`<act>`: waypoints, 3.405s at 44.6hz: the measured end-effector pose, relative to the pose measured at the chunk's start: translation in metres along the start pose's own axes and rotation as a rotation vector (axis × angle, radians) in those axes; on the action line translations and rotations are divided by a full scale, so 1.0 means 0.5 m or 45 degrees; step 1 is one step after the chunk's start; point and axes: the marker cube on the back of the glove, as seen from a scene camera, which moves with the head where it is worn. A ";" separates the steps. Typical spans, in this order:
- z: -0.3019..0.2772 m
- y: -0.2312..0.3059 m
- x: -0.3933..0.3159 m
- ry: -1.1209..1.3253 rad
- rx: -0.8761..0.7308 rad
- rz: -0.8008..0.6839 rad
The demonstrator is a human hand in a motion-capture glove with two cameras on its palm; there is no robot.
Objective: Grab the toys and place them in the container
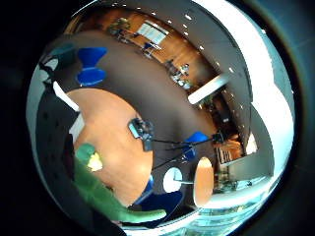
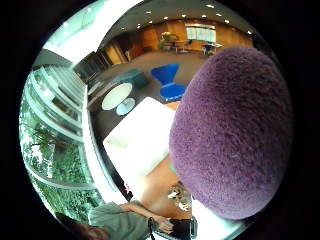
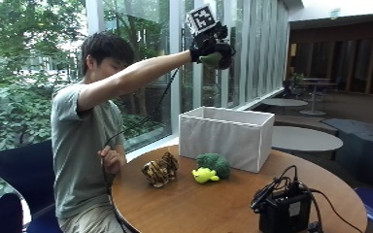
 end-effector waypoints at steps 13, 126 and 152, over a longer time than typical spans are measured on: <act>0.057 -0.076 -0.168 -0.135 -0.075 -0.201; 0.633 0.679 -0.051 -0.443 -1.035 -0.075; 0.090 0.224 -0.014 -0.018 -0.413 -0.154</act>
